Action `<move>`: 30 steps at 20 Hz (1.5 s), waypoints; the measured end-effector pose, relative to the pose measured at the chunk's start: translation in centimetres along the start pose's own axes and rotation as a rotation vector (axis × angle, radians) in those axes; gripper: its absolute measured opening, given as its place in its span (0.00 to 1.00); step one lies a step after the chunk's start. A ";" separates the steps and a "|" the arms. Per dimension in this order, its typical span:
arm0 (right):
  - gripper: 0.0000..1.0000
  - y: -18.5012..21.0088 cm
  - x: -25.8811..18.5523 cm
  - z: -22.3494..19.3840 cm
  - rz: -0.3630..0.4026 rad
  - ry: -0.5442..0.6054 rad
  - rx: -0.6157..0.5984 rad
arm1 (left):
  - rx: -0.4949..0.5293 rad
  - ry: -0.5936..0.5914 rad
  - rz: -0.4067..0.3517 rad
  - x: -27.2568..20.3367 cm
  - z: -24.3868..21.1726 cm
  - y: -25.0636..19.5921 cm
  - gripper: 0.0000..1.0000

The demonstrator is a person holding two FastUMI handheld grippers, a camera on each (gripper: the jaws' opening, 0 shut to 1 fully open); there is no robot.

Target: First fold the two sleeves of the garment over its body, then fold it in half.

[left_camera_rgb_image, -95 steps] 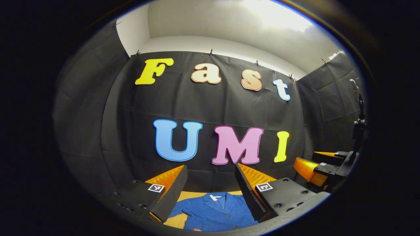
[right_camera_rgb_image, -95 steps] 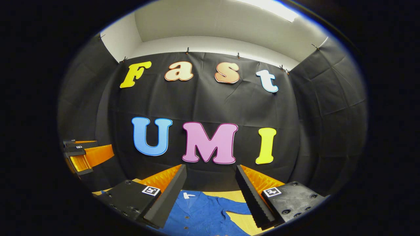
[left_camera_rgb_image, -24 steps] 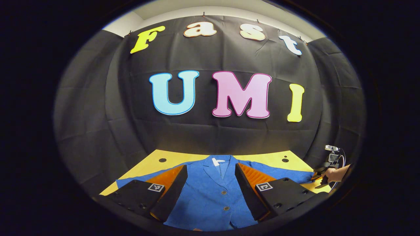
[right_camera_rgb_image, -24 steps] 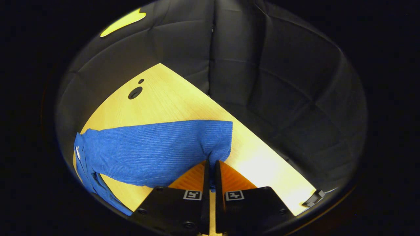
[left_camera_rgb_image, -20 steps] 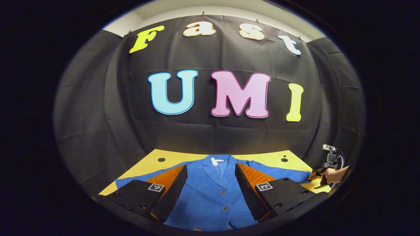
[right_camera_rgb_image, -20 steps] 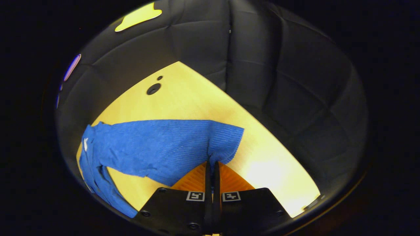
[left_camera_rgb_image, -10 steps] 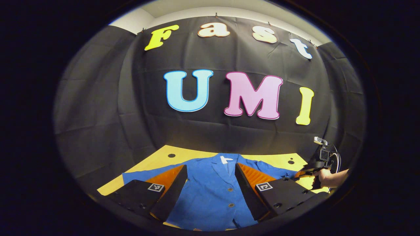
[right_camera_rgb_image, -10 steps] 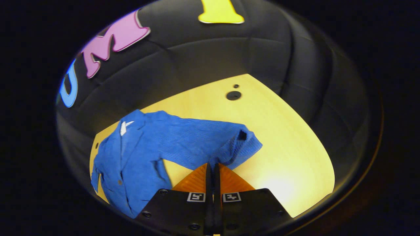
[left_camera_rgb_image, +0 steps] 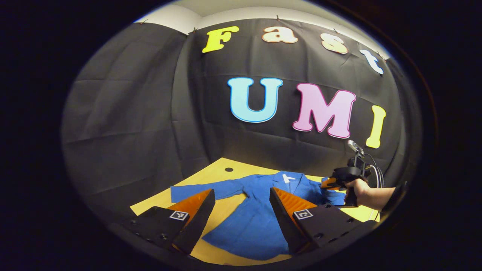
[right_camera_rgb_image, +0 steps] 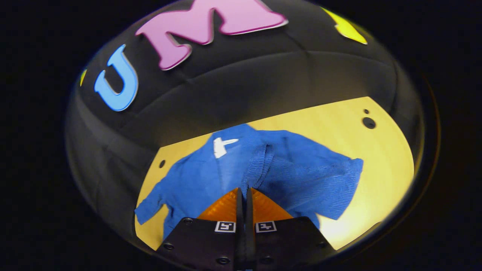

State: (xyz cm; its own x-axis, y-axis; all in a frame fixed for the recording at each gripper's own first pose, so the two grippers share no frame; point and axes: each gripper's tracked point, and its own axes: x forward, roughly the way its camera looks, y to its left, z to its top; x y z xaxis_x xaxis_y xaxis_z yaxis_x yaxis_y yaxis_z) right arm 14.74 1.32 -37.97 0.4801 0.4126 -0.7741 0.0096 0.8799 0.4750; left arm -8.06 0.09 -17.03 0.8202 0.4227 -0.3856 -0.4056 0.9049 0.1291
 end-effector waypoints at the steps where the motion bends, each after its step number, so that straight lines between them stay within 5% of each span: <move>1: 0.04 2.8 1.1 -0.2 0.034 0.011 -0.016 | -0.003 0.004 0.014 0.0 -0.2 0.8 0.83; 7: 0.04 16.1 7.9 -5.6 0.171 0.091 -0.115 | -0.046 0.009 0.078 1.0 -1.2 4.7 0.83; 12: 0.10 17.0 12.0 -9.2 0.102 0.085 -0.206 | -0.104 0.005 0.104 4.5 -3.0 8.0 0.83; 13: 0.43 16.8 12.3 -9.3 0.091 0.074 -0.226 | -0.104 -0.001 0.109 5.4 -3.3 8.8 0.84; 16: 1.00 15.6 11.4 -8.7 0.064 -0.010 -0.308 | -0.077 -0.013 0.142 9.1 -4.7 11.8 0.83; 20: 0.99 13.7 7.1 -7.1 0.065 -0.186 -0.360 | -0.096 0.037 0.182 16.2 -8.0 16.9 0.83; 23: 0.98 11.2 2.9 -6.8 0.077 -0.305 -0.393 | -0.211 0.221 0.186 21.3 -13.0 19.6 0.83; 30: 0.98 0.9 -6.0 -6.7 -0.055 -0.464 -0.463 | -0.192 0.409 0.321 26.5 -17.5 27.2 0.85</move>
State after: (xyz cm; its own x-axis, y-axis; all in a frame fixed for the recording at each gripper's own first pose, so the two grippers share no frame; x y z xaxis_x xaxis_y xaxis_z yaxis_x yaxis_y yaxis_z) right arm 6.01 1.19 -35.75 0.8192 0.3109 -0.4819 -0.2839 0.9500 0.1302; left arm -4.38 34.99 -39.73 0.4353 0.5871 -0.6825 -0.7071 0.6922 0.1444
